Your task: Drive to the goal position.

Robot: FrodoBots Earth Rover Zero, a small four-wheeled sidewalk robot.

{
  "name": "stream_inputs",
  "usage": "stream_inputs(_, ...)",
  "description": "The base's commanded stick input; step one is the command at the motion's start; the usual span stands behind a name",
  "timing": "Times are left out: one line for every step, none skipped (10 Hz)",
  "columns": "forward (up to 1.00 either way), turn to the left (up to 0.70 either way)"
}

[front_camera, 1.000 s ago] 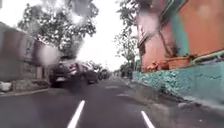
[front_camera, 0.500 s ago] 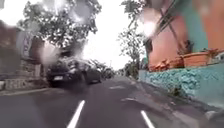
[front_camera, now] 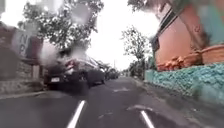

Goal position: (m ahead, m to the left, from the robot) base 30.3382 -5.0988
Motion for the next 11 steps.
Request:
stream_inputs(1.0,0.0)
stream_inputs(1.0,0.0)
stream_inputs(1.0,0.0)
stream_inputs(1.0,0.0)
stream_inputs(1.0,0.0)
stream_inputs(1.0,0.0)
stream_inputs(1.0,0.0)
stream_inputs(1.0,0.0)
stream_inputs(1.0,0.0)
stream_inputs(1.0,0.0)
stream_inputs(1.0,0.0)
